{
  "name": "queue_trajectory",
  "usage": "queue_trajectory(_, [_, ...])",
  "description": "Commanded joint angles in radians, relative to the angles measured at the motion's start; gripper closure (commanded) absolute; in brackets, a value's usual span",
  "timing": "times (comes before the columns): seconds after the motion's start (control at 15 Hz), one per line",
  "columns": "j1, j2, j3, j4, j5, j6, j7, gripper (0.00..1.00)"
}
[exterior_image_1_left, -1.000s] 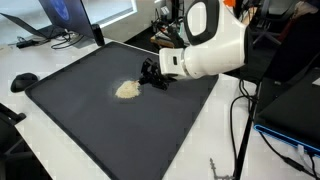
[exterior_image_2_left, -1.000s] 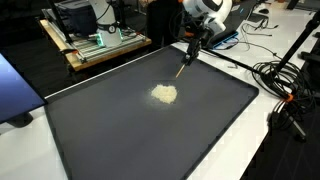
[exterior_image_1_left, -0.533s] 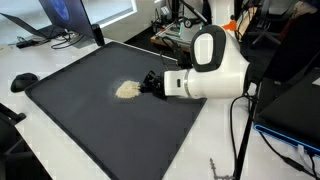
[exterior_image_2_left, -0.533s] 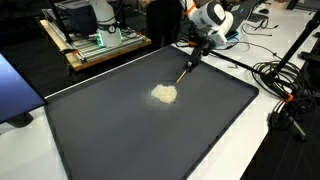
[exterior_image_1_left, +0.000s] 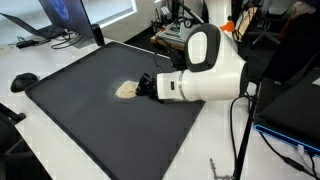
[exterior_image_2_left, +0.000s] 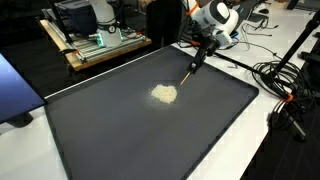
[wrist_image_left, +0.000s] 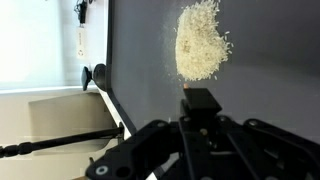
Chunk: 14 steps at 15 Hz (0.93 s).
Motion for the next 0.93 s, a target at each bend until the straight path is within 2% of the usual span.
queue_trajectory(0.0, [-0.074,-0.091,0.028,-0.043,0.064,0.075,-0.096,0.97])
queue_trajectory(0.47, [-0.206,-0.209,0.020,-0.074,0.304,0.231,-0.357,0.97])
queue_trajectory(0.87, [-0.319,-0.265,0.002,-0.087,0.590,0.309,-0.622,0.97])
